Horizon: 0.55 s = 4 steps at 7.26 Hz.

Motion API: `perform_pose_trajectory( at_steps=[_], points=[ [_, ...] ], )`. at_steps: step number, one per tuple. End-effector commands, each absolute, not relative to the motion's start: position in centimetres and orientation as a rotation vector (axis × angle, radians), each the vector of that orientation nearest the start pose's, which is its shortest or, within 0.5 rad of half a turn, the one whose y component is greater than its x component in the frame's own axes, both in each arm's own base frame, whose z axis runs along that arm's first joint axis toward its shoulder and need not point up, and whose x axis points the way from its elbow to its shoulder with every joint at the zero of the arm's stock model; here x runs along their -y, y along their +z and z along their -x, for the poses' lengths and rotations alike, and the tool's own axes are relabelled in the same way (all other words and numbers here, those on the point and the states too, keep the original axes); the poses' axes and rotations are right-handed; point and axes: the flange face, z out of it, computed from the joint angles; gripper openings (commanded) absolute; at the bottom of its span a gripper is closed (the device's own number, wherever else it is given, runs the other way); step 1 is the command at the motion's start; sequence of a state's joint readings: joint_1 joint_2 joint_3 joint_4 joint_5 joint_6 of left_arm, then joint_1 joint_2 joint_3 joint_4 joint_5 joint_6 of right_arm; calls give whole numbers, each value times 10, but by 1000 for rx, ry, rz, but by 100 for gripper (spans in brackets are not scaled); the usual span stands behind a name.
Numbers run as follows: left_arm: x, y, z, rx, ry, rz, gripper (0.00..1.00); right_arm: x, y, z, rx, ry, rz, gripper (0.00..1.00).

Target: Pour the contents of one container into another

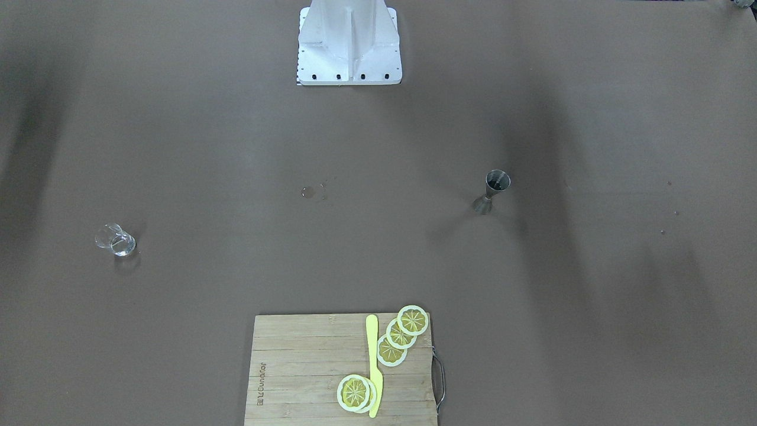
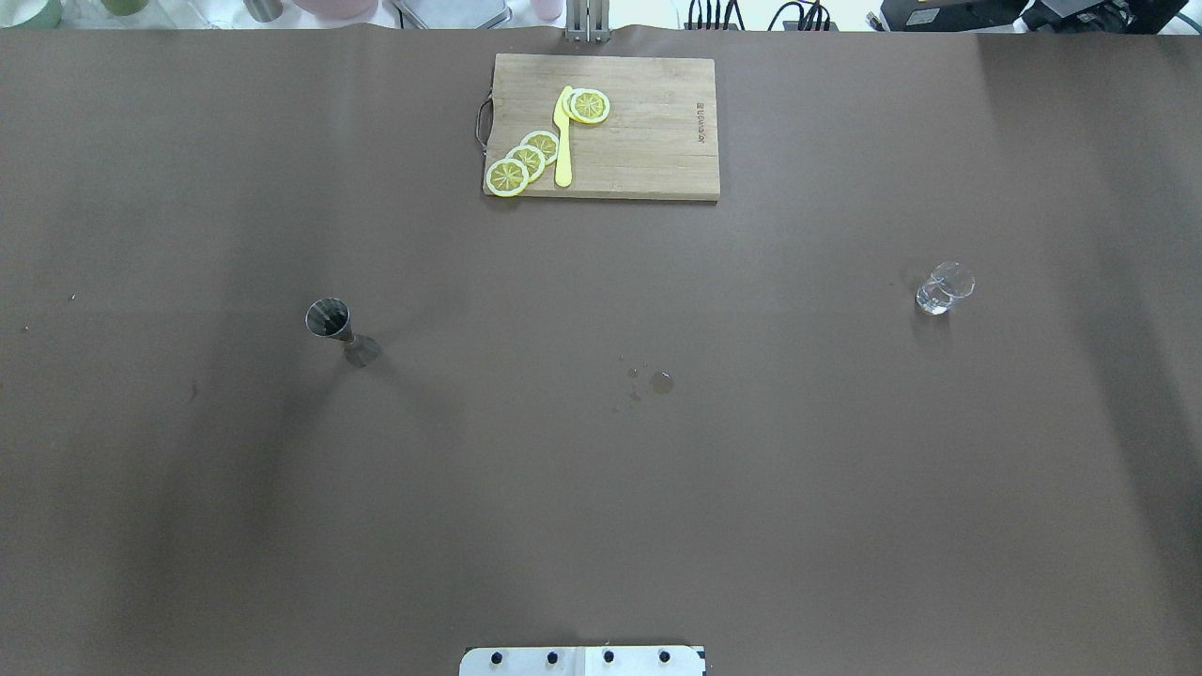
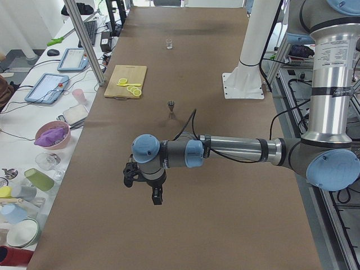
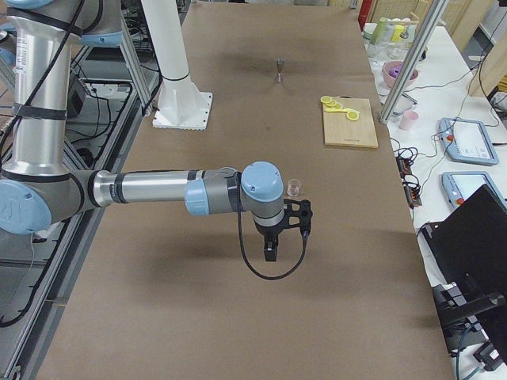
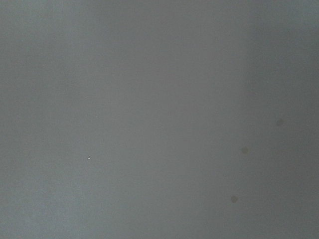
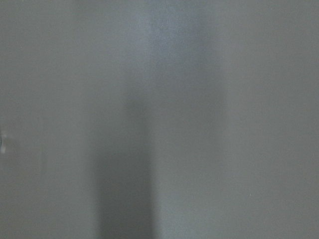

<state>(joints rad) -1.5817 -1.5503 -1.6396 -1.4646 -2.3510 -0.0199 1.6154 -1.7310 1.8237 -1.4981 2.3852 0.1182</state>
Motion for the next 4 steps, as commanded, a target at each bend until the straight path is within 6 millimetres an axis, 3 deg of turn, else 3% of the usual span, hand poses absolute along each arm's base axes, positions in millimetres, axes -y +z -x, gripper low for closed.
perform_pose_trajectory(
  at_steps=[1,2,4],
  points=[
    [478,645,68,-780,-52,60,98,431,594,-80,818,83,-132,100],
    [478,645,68,-780,-52,59,98,436,583,-79,824,72,-150,100],
    [478,645,68,-780,-52,60,98,435,581,-75,850,66,-147,100]
  ],
)
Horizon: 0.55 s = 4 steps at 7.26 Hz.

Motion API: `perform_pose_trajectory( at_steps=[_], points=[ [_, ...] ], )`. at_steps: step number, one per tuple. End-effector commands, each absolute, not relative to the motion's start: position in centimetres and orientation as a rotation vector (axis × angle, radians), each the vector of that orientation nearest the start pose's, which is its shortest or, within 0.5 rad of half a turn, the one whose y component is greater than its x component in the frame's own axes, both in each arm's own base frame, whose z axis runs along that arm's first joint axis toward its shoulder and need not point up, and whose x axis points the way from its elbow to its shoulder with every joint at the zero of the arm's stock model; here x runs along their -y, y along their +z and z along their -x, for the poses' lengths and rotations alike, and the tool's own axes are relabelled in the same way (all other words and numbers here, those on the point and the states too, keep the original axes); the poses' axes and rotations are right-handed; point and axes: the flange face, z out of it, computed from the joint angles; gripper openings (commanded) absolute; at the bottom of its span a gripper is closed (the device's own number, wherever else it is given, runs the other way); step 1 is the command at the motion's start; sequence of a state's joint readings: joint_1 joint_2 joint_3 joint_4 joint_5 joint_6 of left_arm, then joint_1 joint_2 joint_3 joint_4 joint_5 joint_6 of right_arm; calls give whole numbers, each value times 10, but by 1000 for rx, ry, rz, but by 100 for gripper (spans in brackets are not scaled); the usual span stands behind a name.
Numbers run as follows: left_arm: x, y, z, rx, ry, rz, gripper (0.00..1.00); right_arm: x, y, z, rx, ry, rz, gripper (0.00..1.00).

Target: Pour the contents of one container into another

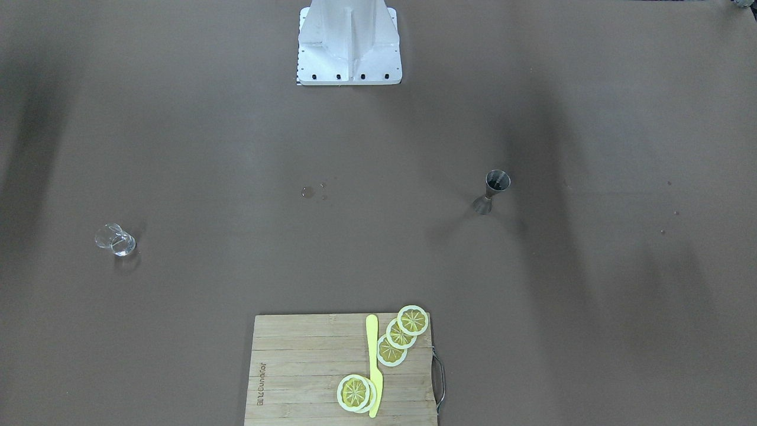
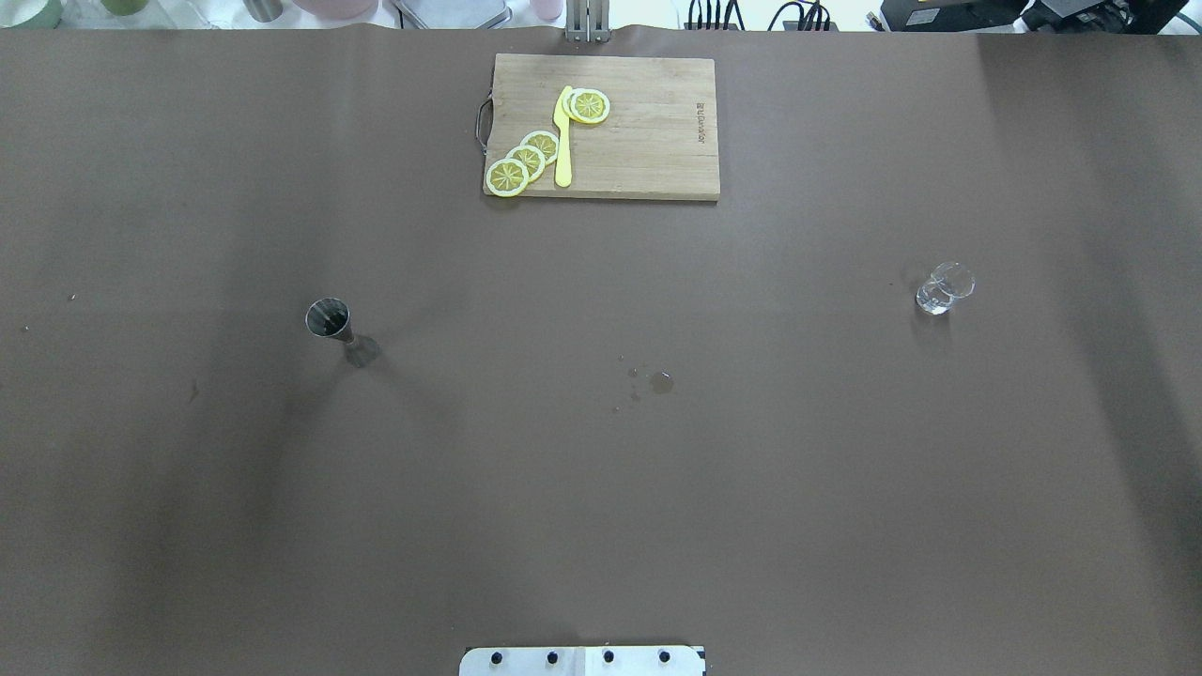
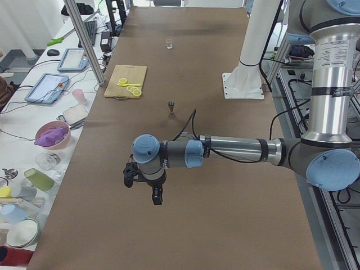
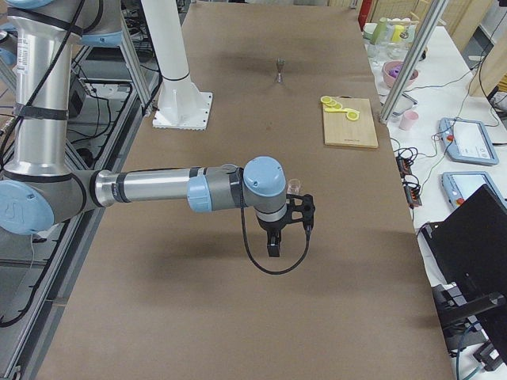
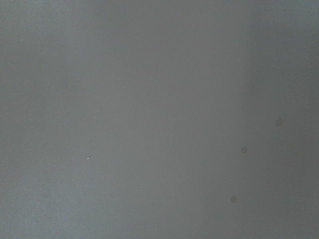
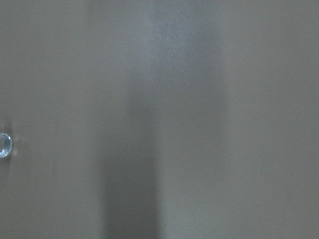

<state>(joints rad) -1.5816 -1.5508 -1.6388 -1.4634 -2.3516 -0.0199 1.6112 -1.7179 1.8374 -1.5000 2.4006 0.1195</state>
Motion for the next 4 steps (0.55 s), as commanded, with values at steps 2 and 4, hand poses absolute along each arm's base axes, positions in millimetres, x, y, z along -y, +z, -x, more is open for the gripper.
perform_pose_trajectory(
  at_steps=[2,4],
  points=[
    [478,645,68,-780,-52,59,98,436,577,-72,889,61,-145,100],
    [478,645,68,-780,-52,60,98,446,562,-68,902,32,-181,100]
  ],
)
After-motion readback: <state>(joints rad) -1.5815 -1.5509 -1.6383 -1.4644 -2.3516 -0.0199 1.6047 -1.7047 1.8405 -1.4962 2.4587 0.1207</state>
